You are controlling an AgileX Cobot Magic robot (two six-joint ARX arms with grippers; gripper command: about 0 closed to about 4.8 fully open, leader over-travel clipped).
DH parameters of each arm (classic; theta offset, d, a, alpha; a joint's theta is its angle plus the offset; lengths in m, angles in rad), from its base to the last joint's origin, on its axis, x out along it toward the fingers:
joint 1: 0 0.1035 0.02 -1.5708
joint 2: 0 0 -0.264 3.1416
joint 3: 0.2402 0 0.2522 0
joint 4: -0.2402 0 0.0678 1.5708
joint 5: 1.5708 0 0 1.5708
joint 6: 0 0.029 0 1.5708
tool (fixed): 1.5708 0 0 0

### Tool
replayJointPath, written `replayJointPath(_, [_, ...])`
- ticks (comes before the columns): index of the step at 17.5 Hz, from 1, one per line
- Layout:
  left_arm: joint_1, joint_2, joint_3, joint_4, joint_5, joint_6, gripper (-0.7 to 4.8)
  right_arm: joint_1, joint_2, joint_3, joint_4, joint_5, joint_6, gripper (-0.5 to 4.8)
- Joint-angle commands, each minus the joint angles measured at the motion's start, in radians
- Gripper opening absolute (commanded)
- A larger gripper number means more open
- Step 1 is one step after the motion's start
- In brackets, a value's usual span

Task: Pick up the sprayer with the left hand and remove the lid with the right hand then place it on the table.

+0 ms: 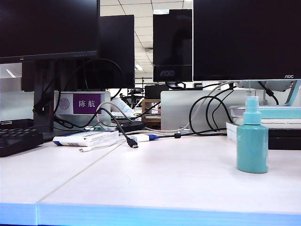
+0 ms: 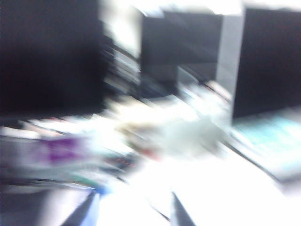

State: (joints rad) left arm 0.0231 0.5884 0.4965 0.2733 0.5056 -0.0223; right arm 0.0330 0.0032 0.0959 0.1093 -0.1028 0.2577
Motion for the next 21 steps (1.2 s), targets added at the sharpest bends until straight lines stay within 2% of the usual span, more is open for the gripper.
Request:
replayJointPath(1, [-0.01, 0.372, 0.103, 0.159, 0.348, 0.032, 2.06, 0.001, 0.09, 0.077, 0.077, 0.008, 0.143, 1.87])
replayJointPath(2, [-0.037, 0.502, 0.143, 0.184, 0.393, 0.033, 2.67, 0.001, 0.153, 0.114, 0.075, -0.018, 0.143, 1.93])
replayJointPath(3, [-0.097, 0.674, 0.207, 0.185, 0.42, 0.035, 4.08, 0.001, 0.261, 0.17, 0.073, -0.08, 0.144, 2.71])
replayJointPath(4, [-0.173, 0.834, 0.269, 0.184, 0.427, 0.061, 4.79, 0.002, 0.377, 0.223, 0.069, -0.153, 0.142, 3.18])
replayJointPath(5, [-0.287, 1.004, 0.345, 0.184, 0.438, 0.136, 4.79, 0.002, 0.524, 0.282, 0.066, -0.23, 0.115, 4.01])
replayJointPath(6, [-0.329, 1.067, 0.378, 0.183, 0.437, 0.164, 4.79, 0.002, 0.594, 0.307, 0.054, -0.264, 0.1, 4.62])
replayJointPath(7, [-0.402, 1.15, 0.422, 0.184, 0.402, 0.203, 4.79, 0.002, 0.682, 0.327, 0.043, -0.291, 0.1, 4.79])
replayJointPath(9, [-0.479, 1.215, 0.467, 0.186, 0.303, 0.243, 4.79, -0.006, 0.816, 0.329, 0.04, -0.338, 0.082, 4.79])
replayJointPath(12, [-0.533, 1.223, 0.476, 0.208, 0.28, 0.33, 4.79, -0.015, 0.877, 0.33, 0.03, -0.346, 0.052, 4.79])
replayJointPath(13, [-0.547, 1.236, 0.484, 0.215, 0.289, 0.329, 4.79, -0.016, 0.875, 0.331, 0.036, -0.341, 0.051, 4.79])
replayJointPath(15, [-0.583, 1.318, 0.56, 0.201, 0.386, 0.281, 4.79, -0.029, 0.874, 0.332, 0.089, -0.35, 0.053, 4.79])
replayJointPath(16, [-0.596, 1.356, 0.601, 0.183, 0.393, 0.273, 4.79, -0.031, 0.874, 0.332, 0.097, -0.352, 0.053, 4.79])
replayJointPath(18, [-0.625, 1.421, 0.672, 0.132, 0.455, 0.275, 4.79, -0.053, 0.874, 0.332, 0.1, -0.375, 0.056, 4.79])
replayJointPath(21, [-0.683, 1.513, 0.748, 0.099, 0.49, 0.279, 4.79, -0.064, 0.874, 0.333, 0.105, -0.393, 0.056, 4.79])
